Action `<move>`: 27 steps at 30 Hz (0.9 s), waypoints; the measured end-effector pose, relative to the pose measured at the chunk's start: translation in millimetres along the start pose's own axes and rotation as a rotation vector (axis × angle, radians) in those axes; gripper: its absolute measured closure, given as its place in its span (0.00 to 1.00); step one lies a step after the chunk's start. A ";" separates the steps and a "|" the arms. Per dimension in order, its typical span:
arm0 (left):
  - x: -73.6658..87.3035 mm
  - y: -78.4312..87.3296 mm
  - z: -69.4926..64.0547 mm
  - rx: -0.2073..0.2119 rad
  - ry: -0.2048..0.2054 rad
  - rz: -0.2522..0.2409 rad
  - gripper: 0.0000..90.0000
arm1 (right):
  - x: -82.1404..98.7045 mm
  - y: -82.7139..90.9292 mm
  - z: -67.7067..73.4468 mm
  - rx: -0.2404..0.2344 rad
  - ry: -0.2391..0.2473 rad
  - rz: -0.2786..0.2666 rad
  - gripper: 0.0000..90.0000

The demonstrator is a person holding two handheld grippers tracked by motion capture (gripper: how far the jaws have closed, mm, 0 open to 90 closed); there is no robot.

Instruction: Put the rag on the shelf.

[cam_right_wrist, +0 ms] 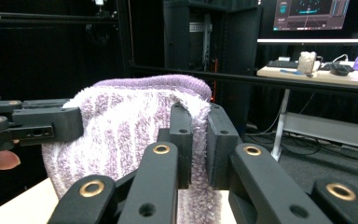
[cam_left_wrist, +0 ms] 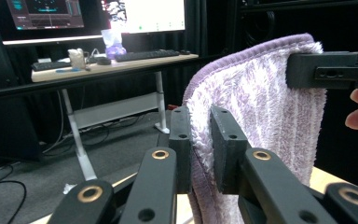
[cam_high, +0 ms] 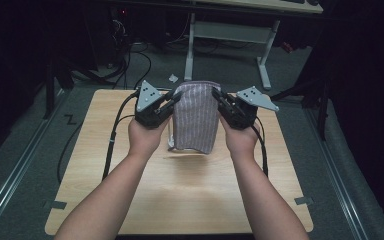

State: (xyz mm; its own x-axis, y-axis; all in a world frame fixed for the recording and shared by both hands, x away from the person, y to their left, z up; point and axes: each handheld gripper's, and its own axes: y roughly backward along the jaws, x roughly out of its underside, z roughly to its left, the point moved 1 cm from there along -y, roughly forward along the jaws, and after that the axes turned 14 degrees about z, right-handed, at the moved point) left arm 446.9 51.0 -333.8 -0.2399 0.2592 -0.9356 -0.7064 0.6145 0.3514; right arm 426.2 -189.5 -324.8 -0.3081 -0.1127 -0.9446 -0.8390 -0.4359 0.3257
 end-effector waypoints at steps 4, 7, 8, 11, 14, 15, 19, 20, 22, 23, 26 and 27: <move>-5.4 -6.0 9.2 -0.003 -0.017 0.010 0.89 | -2.7 -12.8 -5.5 -0.005 -0.007 0.005 0.93; -12.1 -10.3 14.0 -0.026 -0.049 0.025 0.89 | -7.6 -19.9 -9.0 -0.007 0.001 -0.003 0.93; -14.5 -11.8 15.7 -0.030 -0.060 0.027 0.89 | -9.3 -22.5 -9.9 -0.005 0.003 -0.004 0.93; -22.0 -17.7 22.3 -0.046 -0.084 0.032 0.89 | -15.1 -30.5 -15.5 -0.008 -0.003 -0.005 0.93; -27.6 -24.8 28.1 -0.057 -0.083 0.036 0.89 | -20.8 -38.9 -20.1 0.007 0.009 -0.004 0.93; -28.8 -27.6 30.5 -0.056 -0.075 0.036 0.89 | -22.3 -41.8 -21.4 0.013 0.014 0.000 0.93; -29.3 -40.8 40.6 -0.072 -0.051 0.052 0.88 | -27.5 -53.6 -27.2 0.015 0.010 0.017 0.93; -29.0 -44.3 42.7 -0.073 -0.041 0.056 0.88 | -28.5 -56.7 -27.8 0.019 0.014 0.026 0.93; -28.3 -50.6 47.1 -0.072 -0.020 0.063 0.88 | -30.2 -63.6 -29.9 0.030 0.027 0.042 0.93; -28.2 -53.6 48.8 -0.073 -0.013 0.068 0.88 | -30.6 -66.9 -31.3 0.033 0.029 0.046 0.93; -26.5 -61.7 51.3 -0.084 -0.027 0.100 0.88 | -31.7 -77.0 -37.1 0.043 0.031 0.092 0.93; -25.3 -64.7 51.8 -0.086 -0.027 0.108 0.88 | -31.4 -80.0 -39.0 0.048 0.029 0.106 0.93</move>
State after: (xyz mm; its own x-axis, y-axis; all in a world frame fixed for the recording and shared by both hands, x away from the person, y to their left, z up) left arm 533.2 43.2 -331.0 -0.3006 0.3414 -0.8905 -0.7320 0.5160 0.4449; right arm 520.5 -185.9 -322.8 -0.3836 -0.1817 -0.9055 -0.8231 -0.3774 0.4244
